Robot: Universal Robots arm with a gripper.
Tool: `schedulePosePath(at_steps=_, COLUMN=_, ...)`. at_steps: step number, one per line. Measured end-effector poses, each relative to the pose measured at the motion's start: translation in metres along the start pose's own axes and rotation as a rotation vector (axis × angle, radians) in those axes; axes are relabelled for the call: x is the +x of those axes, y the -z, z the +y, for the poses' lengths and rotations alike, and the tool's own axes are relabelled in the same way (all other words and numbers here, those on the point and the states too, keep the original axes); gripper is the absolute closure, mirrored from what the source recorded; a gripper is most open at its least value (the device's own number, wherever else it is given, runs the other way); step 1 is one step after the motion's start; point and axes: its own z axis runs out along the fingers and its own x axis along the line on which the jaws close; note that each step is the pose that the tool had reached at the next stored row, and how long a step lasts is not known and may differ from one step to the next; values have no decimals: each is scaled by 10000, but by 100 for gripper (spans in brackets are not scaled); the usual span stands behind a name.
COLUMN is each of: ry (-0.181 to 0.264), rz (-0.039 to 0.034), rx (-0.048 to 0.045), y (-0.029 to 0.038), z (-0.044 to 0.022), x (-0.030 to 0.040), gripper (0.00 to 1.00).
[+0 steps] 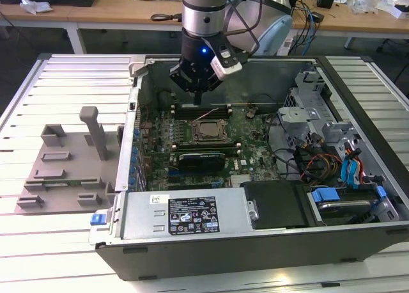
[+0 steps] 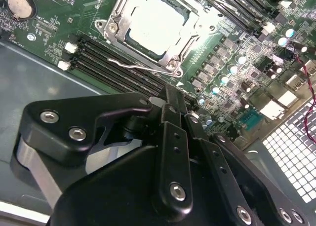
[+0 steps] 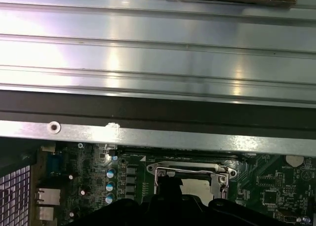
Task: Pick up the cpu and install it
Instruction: 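Install the first cpu locking lever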
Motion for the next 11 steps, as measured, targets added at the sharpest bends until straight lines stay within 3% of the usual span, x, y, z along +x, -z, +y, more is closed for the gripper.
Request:
schedulePosePath(at_steps=4, ry=1, rz=-3, rx=-3, y=-6, z=0, x=-1, gripper=89)
schedulePosePath(at_steps=11, ry=1, rz=0, rx=-1, y=-81, z=0, x=-7, gripper=89)
